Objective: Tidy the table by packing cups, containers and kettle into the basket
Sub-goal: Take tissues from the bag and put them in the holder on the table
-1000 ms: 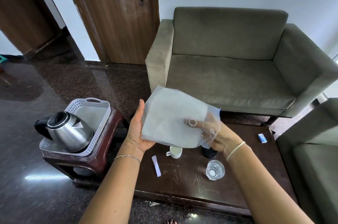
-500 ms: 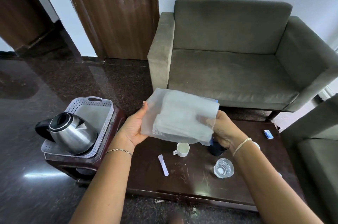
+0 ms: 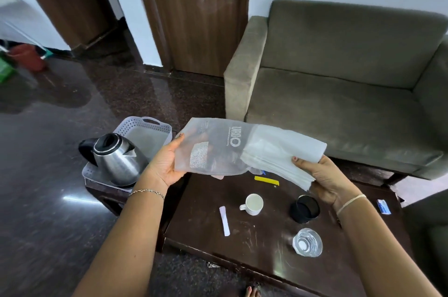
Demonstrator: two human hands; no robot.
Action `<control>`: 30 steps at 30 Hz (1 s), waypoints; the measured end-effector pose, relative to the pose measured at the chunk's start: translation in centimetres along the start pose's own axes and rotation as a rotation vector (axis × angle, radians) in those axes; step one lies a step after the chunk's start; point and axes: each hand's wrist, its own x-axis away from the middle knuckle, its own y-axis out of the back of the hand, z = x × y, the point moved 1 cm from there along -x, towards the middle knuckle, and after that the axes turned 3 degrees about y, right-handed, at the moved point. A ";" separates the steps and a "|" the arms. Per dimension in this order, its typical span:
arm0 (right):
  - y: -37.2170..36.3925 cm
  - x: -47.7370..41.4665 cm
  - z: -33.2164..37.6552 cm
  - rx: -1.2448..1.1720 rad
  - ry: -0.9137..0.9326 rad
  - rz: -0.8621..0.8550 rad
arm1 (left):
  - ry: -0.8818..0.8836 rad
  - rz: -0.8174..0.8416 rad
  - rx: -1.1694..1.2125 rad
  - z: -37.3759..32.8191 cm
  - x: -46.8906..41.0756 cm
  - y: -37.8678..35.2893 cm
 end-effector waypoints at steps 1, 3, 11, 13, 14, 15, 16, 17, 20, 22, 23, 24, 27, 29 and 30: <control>-0.2 -0.6 0.0 -0.014 -0.018 0.015 | -0.018 -0.039 0.009 -0.4 0.3 0.3; -0.3 -1.5 -0.1 -0.067 -0.036 0.013 | -0.021 -0.101 -0.006 -1.2 0.9 0.7; -4.4 -6.1 -1.7 -0.127 -0.164 0.059 | -0.108 -0.351 0.094 -4.8 2.9 4.8; -5.7 -7.0 -2.1 -0.115 -0.188 0.056 | -0.126 -0.375 0.110 -5.9 2.9 5.9; -6.3 -7.4 -2.4 -0.106 -0.198 0.052 | -0.133 -0.381 0.116 -6.5 2.8 6.4; -7.1 -7.9 -2.8 -0.092 -0.209 0.052 | -0.141 -0.388 0.121 -7.3 2.6 7.0; -7.8 -8.4 -3.2 -0.081 -0.218 0.051 | -0.148 -0.396 0.123 -8.1 2.2 7.7; -8.7 -8.9 -3.8 -0.075 -0.225 0.051 | -0.154 -0.404 0.122 -9.0 1.7 8.4; -11.2 -10.5 -5.6 -0.074 -0.243 0.043 | -0.171 -0.422 0.087 -12.0 -0.5 10.4; -13.3 -11.6 -6.8 -0.072 -0.250 0.028 | -0.156 -0.429 0.035 -14.3 -2.4 11.7; -14.4 -12.1 -7.5 -0.076 -0.252 0.017 | -0.139 -0.433 0.000 -15.4 -3.4 12.4; -15.3 -12.3 -8.1 -0.083 -0.253 0.003 | -0.122 -0.441 -0.041 -16.4 -4.4 12.9; -18.8 -13.8 -10.3 -0.098 -0.256 -0.048 | -0.081 -0.470 -0.165 -19.7 -8.4 15.5; -20.8 -14.5 -11.6 -0.110 -0.263 -0.070 | -0.062 -0.491 -0.240 -21.1 -10.8 17.3; -21.7 -15.0 -12.4 -0.126 -0.265 -0.091 | -0.048 -0.499 -0.270 -21.7 -12.0 18.3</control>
